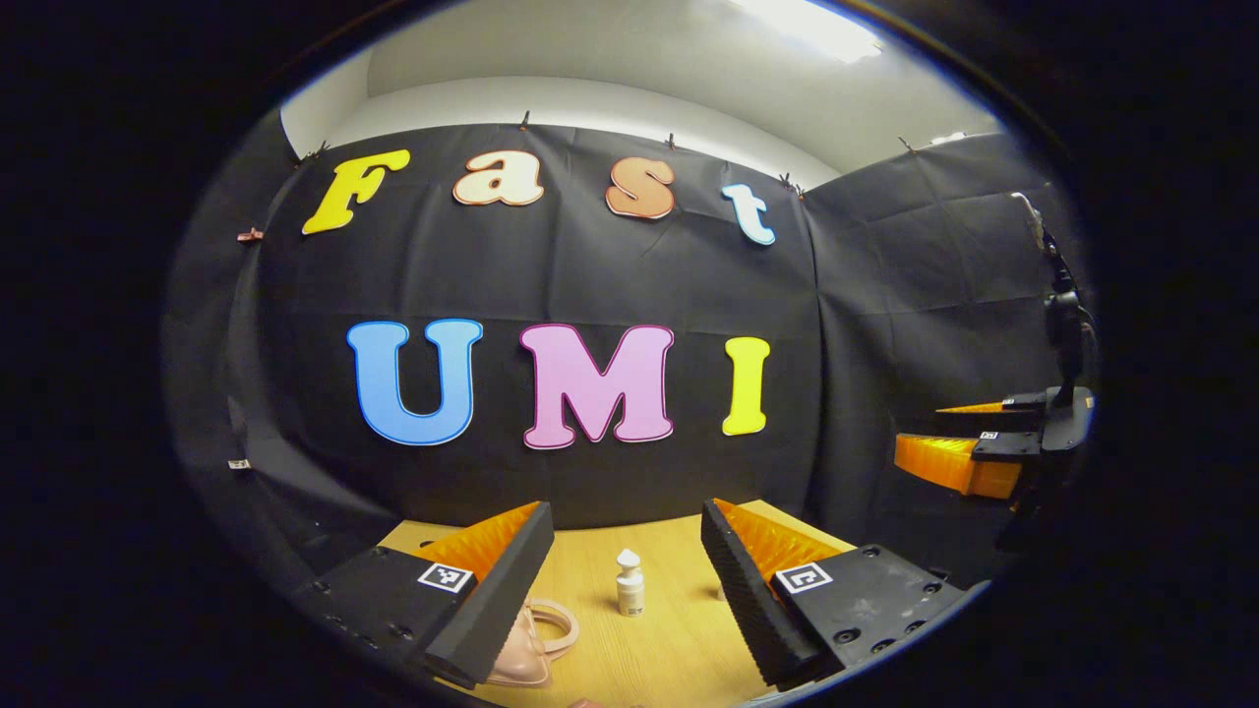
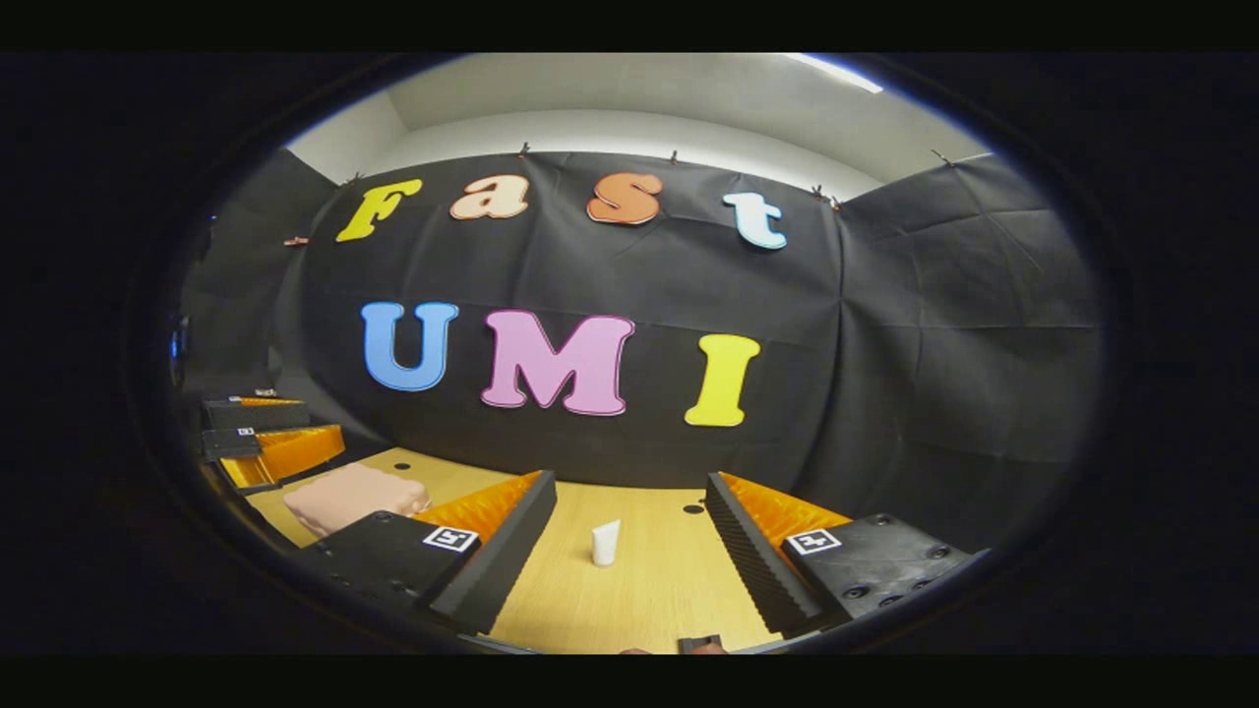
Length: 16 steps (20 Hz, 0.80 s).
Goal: First open the suitcase, pack the skin care products into it, and then close the suitcase.
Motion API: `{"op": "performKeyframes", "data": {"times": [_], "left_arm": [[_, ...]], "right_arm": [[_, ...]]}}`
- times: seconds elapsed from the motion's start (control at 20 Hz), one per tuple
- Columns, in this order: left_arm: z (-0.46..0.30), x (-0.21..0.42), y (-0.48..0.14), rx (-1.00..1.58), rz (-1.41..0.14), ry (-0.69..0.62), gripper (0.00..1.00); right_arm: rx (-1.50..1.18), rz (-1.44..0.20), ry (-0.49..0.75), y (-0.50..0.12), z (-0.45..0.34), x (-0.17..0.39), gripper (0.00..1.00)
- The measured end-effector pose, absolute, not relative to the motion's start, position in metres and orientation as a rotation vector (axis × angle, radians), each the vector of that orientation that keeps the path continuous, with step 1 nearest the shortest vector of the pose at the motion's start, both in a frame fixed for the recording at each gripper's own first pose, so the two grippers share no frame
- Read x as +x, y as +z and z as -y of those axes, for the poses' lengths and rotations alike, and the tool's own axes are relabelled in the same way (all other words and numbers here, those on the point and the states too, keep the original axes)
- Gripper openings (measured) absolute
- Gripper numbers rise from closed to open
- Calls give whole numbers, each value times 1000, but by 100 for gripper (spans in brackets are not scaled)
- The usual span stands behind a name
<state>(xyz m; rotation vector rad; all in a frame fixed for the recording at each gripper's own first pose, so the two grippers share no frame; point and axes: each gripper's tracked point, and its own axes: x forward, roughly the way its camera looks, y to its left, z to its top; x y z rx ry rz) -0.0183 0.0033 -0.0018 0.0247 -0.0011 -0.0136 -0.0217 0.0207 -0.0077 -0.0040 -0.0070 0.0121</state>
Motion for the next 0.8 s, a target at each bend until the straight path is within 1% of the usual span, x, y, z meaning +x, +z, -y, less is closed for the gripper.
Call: {"op": "performKeyframes", "data": {"times": [0.25, 0.45, 0.6, 0.7, 0.8], "left_arm": [[-8, -15, -15, 14, -25, -2, 96], [-16, 2, -71, 24, -147, 11, 96], [-22, 19, -109, 59, -223, 8, 96], [-22, 37, -137, 31, -287, 7, 96], [-26, 57, -162, -10, -352, 37, 96]], "right_arm": [[-2, -3, 27, -11, -25, -18, 98], [12, -9, 28, -14, -25, -15, 97], [1, -16, 29, -22, -18, -13, 99], [-7, -19, 41, -27, -11, -12, 98], [-20, -28, 55, -33, 0, -5, 98]]}}
